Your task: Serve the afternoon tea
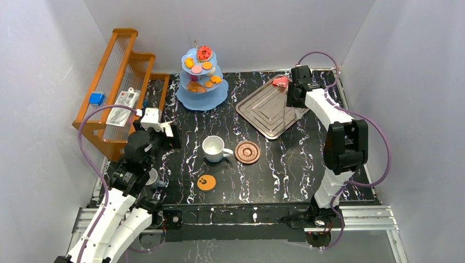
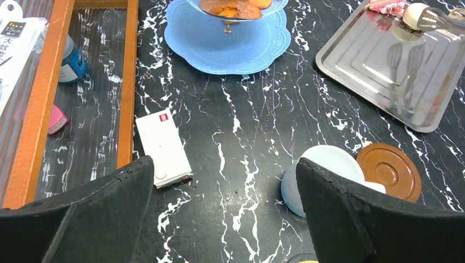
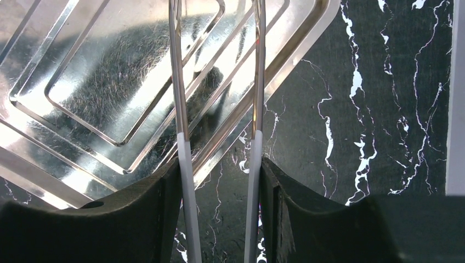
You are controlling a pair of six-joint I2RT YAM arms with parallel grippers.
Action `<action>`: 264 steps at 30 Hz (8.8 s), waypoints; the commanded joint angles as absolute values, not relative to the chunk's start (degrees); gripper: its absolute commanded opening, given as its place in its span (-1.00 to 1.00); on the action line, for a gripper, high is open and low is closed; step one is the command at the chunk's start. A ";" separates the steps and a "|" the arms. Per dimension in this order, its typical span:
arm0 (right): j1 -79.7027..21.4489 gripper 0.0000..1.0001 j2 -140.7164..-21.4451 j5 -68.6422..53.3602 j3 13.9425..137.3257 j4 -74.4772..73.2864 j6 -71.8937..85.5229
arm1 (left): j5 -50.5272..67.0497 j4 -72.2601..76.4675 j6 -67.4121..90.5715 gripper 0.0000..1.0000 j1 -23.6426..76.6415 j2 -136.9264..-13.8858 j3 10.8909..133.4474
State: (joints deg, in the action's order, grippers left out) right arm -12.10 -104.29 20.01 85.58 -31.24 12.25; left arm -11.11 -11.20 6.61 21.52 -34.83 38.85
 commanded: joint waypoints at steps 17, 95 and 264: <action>-10.51 0.21 -107.14 17.25 88.79 -26.82 12.76 | -11.41 -10.64 6.50 0.96 21.80 -35.18 40.30; -34.16 -0.10 -101.03 9.23 87.39 -21.18 15.01 | -12.59 -10.95 6.77 0.95 21.80 -33.87 40.32; -9.54 -0.44 -102.00 0.64 87.85 -24.03 14.86 | -12.11 -11.12 6.73 0.96 21.81 -33.94 40.47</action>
